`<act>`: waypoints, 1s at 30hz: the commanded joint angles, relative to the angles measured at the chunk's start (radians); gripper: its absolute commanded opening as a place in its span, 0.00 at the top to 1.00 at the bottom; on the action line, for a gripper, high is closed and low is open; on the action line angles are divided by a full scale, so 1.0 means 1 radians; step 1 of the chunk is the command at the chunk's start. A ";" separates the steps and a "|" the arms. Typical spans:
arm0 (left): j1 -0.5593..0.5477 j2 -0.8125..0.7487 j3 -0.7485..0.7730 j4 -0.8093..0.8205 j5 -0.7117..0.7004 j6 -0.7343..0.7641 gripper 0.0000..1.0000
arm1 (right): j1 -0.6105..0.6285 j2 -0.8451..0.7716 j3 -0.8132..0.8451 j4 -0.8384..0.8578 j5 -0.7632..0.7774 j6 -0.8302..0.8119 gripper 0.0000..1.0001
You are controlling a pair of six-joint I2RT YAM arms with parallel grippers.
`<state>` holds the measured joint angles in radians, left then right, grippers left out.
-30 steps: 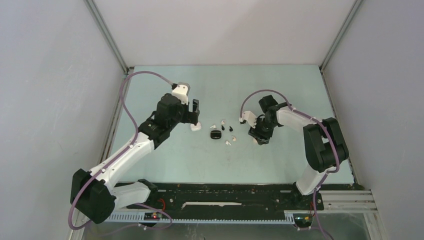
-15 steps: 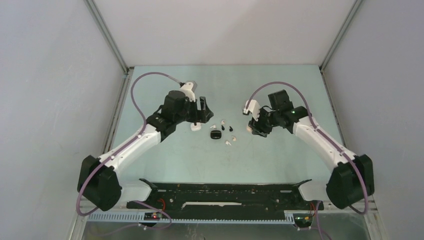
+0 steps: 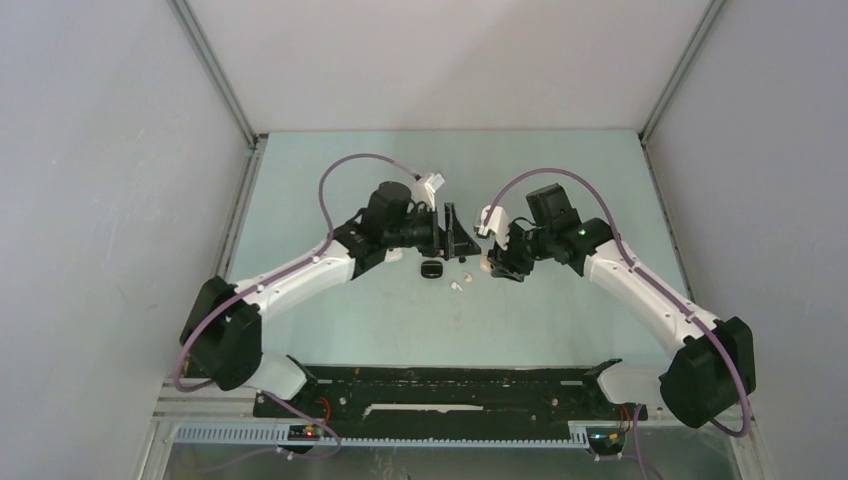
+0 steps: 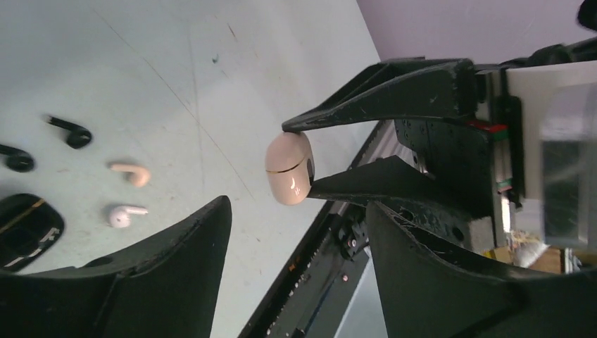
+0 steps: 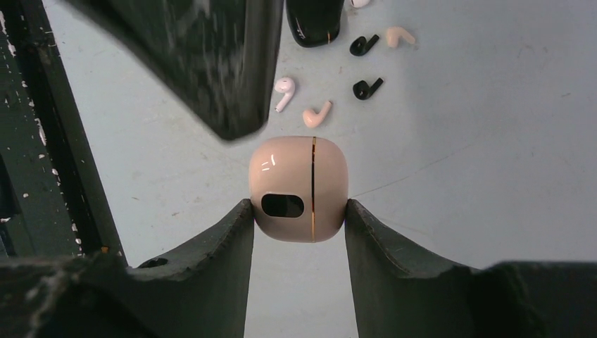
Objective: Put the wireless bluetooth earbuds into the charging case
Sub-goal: Pass from the left arm to the right
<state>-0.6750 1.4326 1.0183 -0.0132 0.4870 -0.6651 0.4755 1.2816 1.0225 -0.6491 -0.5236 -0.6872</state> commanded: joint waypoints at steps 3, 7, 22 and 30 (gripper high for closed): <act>-0.041 0.074 0.073 -0.012 0.063 -0.048 0.27 | 0.014 -0.036 0.016 0.025 -0.014 0.015 0.67; -0.053 0.120 0.091 0.007 0.101 -0.072 0.29 | 0.012 -0.044 0.015 0.026 -0.014 0.020 0.67; -0.068 0.199 0.111 0.043 0.148 -0.103 0.48 | 0.013 -0.044 0.016 0.025 -0.029 0.020 0.67; -0.070 0.219 0.112 0.073 0.172 -0.119 0.66 | 0.013 -0.041 0.016 0.019 -0.042 0.019 0.67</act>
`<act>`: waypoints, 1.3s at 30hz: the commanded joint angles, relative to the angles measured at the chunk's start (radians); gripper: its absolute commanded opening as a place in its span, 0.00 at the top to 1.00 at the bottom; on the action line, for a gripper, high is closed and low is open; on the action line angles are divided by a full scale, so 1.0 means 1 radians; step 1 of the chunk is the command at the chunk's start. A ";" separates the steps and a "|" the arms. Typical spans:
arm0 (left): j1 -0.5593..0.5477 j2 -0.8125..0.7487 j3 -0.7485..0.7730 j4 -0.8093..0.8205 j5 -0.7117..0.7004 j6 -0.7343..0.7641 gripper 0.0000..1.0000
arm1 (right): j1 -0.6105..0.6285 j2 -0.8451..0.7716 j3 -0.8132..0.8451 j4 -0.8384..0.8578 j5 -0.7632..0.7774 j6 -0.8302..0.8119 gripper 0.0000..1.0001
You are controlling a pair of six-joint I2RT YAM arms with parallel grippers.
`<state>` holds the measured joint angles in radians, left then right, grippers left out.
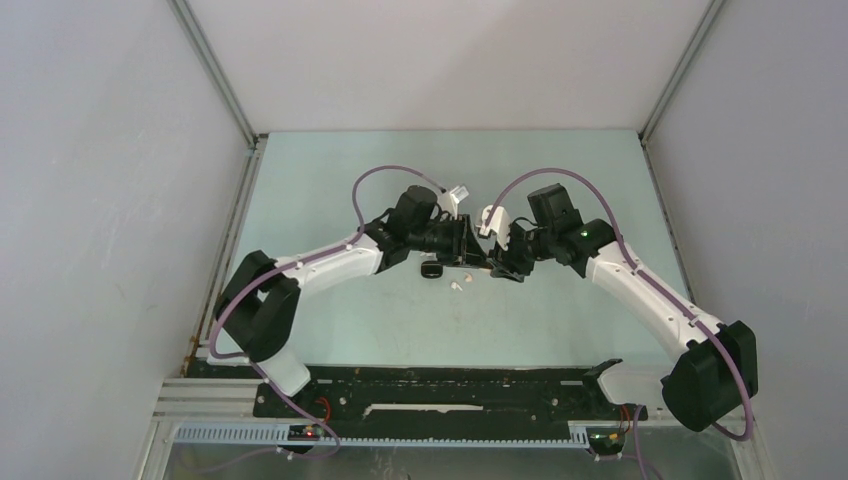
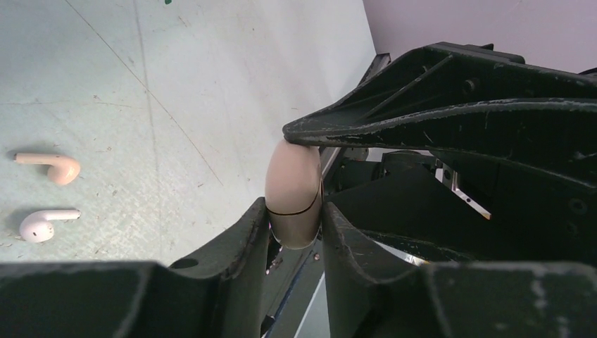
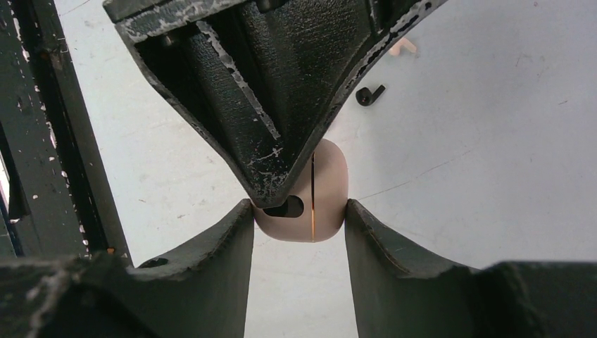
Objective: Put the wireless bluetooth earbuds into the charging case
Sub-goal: Pass from the left arm to the right, then pass from the right arm to the left
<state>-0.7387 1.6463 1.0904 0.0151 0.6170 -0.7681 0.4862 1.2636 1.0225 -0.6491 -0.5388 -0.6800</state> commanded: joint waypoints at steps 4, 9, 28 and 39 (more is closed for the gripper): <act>-0.006 0.007 0.038 0.058 0.061 -0.009 0.84 | 0.002 -0.019 0.012 0.019 -0.038 0.011 0.64; -0.004 -0.079 0.013 -0.041 0.037 0.169 0.98 | -0.104 -0.028 0.027 -0.065 -0.279 -0.007 0.40; -0.018 -0.650 -0.543 0.484 0.108 0.789 1.00 | -0.039 0.053 0.193 -0.300 -0.590 -0.074 0.43; -0.018 -0.635 -0.529 0.483 0.103 0.776 1.00 | 0.053 0.073 0.205 -0.225 -0.517 0.025 0.53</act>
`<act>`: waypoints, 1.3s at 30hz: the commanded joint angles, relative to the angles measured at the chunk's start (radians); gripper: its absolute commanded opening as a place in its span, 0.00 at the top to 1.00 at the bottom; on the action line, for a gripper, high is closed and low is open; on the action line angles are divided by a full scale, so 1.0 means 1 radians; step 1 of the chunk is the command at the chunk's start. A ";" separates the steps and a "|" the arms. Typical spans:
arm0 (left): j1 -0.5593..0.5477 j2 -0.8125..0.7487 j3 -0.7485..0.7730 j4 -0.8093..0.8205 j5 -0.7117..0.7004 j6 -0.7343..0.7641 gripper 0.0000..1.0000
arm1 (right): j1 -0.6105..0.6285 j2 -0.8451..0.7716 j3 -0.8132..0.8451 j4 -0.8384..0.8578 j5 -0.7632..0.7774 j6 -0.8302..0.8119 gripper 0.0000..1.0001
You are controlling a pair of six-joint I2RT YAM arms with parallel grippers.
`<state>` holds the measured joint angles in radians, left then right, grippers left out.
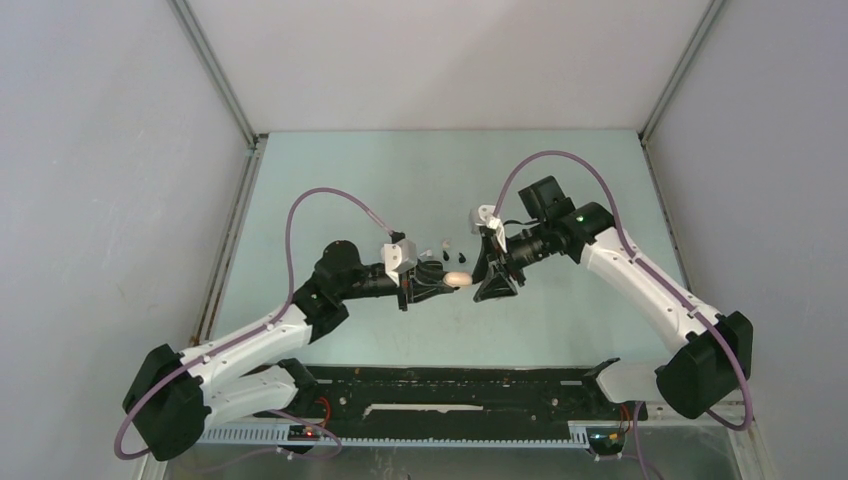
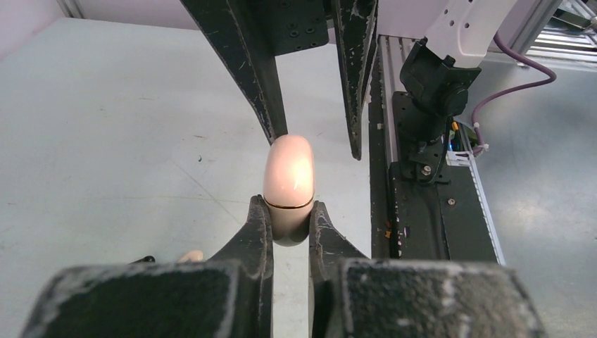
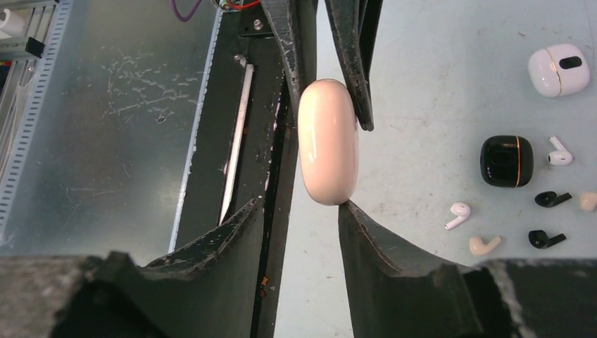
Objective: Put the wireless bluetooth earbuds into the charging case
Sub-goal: Pass from the right arm to the left
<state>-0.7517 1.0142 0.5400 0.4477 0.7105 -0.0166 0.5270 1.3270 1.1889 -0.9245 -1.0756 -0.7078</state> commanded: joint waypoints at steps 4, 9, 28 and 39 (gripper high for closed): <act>-0.007 0.030 0.035 0.051 0.030 -0.016 1.00 | 0.020 0.004 0.039 0.099 0.047 0.101 0.54; -0.006 0.056 0.047 0.049 0.025 -0.036 1.00 | 0.028 -0.006 0.038 0.127 0.081 0.131 0.61; -0.035 0.091 0.050 0.059 -0.039 -0.095 0.56 | 0.062 -0.046 0.065 0.063 0.259 0.056 0.92; -0.049 0.065 0.038 0.047 -0.044 -0.041 0.48 | 0.118 -0.054 0.151 -0.040 0.299 0.018 0.94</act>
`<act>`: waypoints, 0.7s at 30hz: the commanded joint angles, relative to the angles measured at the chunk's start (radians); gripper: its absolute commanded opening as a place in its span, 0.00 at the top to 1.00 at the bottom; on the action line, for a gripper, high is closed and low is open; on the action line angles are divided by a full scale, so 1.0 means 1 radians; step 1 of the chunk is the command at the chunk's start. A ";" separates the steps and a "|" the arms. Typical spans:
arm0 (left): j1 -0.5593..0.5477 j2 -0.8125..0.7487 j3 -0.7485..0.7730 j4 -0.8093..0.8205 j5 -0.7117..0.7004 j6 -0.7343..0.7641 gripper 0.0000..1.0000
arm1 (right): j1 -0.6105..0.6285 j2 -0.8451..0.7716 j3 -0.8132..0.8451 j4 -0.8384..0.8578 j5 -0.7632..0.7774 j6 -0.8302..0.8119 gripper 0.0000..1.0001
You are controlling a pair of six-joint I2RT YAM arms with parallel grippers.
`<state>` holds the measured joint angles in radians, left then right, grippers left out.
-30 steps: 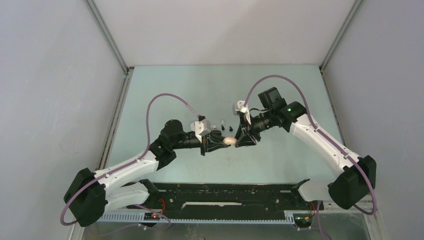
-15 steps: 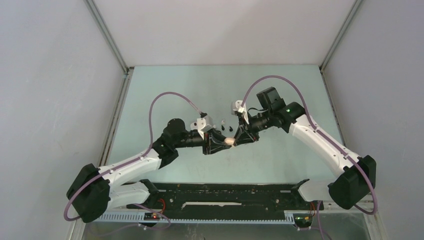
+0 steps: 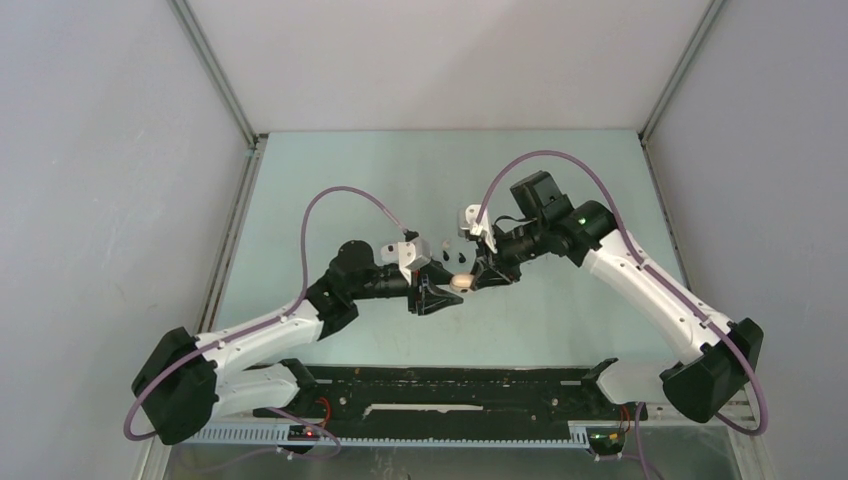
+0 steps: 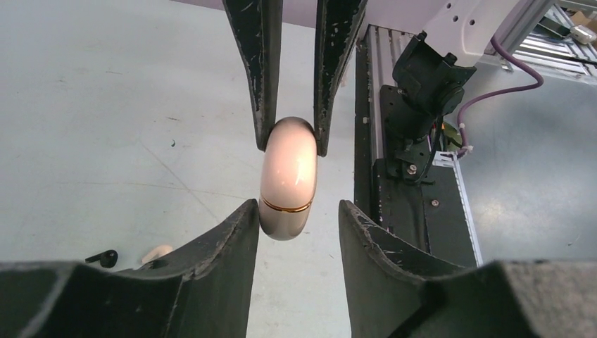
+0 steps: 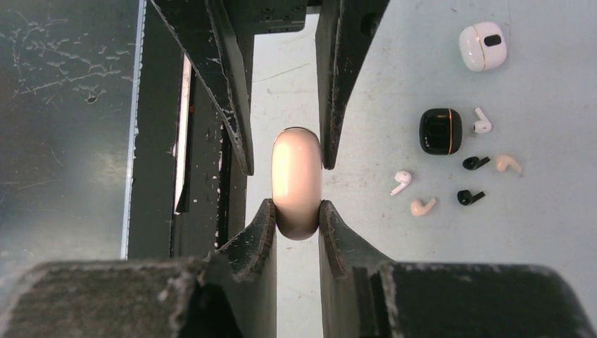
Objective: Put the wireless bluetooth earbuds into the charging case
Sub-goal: Pass from the right arm to the left
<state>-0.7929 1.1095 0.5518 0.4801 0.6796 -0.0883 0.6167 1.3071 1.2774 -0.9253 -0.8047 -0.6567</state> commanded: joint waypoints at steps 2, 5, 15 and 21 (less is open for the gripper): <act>-0.008 -0.029 0.028 0.021 0.005 0.025 0.51 | 0.048 -0.035 0.067 -0.043 0.046 -0.038 0.94; -0.012 -0.032 0.028 0.021 0.020 0.026 0.56 | 0.067 -0.028 0.079 -0.055 0.070 -0.044 0.94; -0.018 -0.036 0.037 -0.009 0.023 0.050 0.63 | 0.075 -0.025 0.084 -0.047 0.070 -0.033 0.94; -0.018 -0.044 0.035 -0.006 0.017 0.059 0.76 | 0.076 -0.020 0.083 -0.042 0.058 -0.011 0.94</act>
<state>-0.8051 1.0946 0.5518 0.4572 0.6922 -0.0593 0.6861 1.2991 1.3190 -0.9714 -0.7338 -0.6849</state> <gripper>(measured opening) 0.295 0.217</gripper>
